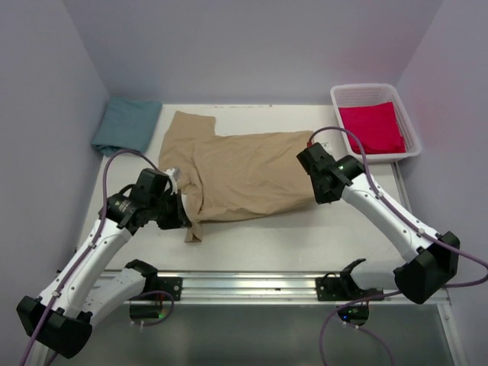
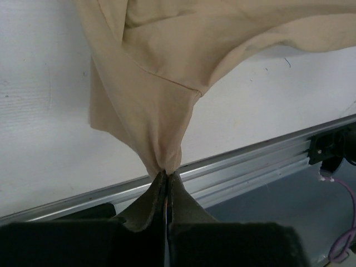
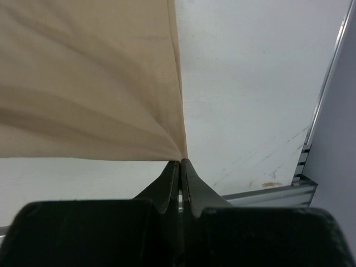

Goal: Fold and stack the t-shirts
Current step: Flatten out the tshirt

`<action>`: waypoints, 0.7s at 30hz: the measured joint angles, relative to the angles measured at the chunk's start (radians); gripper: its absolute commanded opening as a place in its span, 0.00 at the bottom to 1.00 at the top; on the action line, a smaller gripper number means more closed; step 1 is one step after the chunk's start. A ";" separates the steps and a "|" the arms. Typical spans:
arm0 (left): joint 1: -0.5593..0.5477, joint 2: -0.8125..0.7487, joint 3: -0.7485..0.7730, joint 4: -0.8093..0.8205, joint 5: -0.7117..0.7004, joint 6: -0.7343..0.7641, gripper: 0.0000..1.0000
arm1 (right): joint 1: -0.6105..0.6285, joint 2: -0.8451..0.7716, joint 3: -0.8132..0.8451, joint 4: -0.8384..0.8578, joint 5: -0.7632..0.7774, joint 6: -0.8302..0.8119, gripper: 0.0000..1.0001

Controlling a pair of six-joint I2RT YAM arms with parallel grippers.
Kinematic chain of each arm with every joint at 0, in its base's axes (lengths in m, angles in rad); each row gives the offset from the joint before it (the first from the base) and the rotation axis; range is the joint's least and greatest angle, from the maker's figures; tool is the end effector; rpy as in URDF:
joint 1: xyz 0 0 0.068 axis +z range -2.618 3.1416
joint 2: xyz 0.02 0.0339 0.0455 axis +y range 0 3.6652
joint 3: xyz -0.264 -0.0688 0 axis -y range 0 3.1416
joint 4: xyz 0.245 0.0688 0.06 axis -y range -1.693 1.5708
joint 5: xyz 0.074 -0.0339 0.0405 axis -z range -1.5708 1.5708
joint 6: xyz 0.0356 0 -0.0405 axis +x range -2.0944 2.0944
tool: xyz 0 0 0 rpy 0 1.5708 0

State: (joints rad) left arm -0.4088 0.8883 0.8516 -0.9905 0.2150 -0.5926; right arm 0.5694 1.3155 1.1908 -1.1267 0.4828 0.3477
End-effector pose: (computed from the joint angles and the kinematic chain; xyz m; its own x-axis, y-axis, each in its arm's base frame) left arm 0.1408 -0.0693 0.2762 -0.9249 -0.1940 -0.3270 -0.0325 0.8972 -0.4403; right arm 0.2085 0.1139 0.2978 -0.8726 -0.2003 -0.4454 -0.0610 0.9496 -0.3074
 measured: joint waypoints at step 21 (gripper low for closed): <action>-0.004 -0.072 0.249 -0.011 -0.138 -0.034 1.00 | 0.014 -0.072 0.126 -0.058 0.103 0.042 0.13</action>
State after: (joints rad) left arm -0.4129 0.8162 1.1011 -1.0016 0.0769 -0.6266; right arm 0.5835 1.2430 1.3170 -1.1851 0.5861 0.3901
